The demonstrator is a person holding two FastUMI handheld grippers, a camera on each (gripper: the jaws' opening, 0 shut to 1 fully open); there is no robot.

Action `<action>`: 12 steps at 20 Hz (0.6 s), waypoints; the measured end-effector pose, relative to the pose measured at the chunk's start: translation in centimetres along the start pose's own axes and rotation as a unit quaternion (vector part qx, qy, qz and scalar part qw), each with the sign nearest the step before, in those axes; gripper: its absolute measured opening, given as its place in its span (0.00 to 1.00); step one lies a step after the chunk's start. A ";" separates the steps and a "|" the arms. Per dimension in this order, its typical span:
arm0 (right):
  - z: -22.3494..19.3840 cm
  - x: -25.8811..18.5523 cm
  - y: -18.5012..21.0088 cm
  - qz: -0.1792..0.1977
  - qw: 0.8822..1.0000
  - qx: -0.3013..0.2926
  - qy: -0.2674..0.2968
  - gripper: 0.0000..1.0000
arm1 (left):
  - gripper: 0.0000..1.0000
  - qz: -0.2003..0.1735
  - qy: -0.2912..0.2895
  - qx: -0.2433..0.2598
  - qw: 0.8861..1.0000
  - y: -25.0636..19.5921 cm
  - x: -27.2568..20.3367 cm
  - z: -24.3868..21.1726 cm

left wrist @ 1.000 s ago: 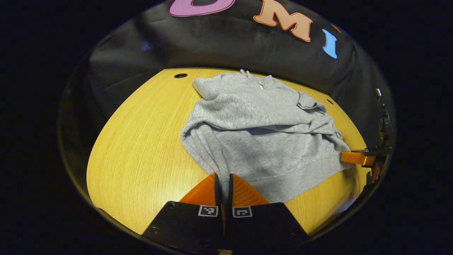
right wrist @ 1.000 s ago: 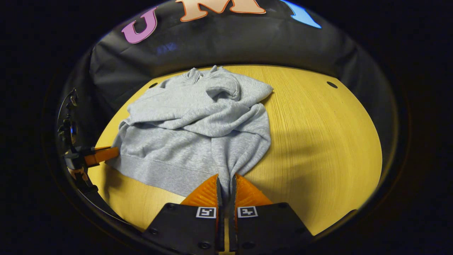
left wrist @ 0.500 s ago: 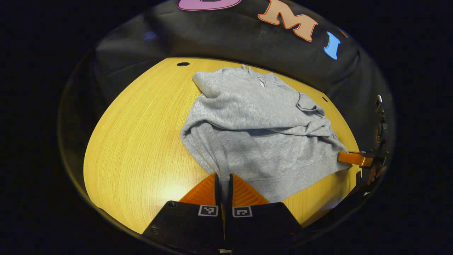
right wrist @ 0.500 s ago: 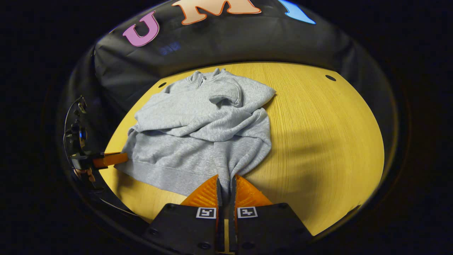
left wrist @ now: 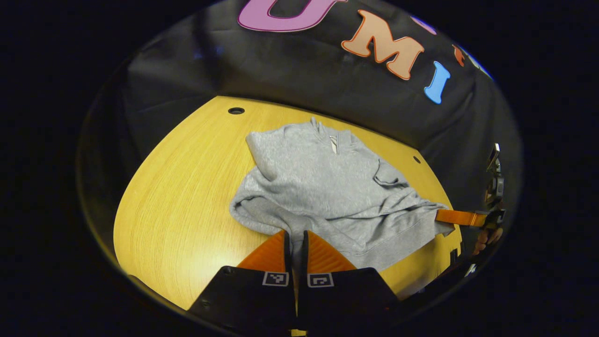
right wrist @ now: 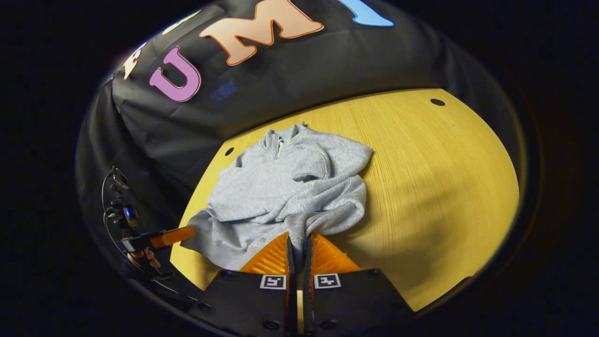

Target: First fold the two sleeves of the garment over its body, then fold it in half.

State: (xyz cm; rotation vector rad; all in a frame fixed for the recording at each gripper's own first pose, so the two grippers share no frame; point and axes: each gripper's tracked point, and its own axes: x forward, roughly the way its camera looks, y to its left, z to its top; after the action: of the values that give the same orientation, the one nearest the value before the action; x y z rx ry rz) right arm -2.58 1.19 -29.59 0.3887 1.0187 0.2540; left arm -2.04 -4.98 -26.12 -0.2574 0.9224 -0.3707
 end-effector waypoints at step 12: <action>7.2 1.4 0.9 0.035 0.991 0.128 -0.023 0.09 | 0.00 -0.002 -0.040 -0.055 0.998 1.4 1.1 6.3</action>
State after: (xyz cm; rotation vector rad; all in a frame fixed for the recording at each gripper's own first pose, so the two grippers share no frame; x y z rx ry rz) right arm 4.32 1.13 -26.94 0.6608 0.9955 0.1769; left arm 3.91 -3.78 -23.79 -0.3724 0.8656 -0.3118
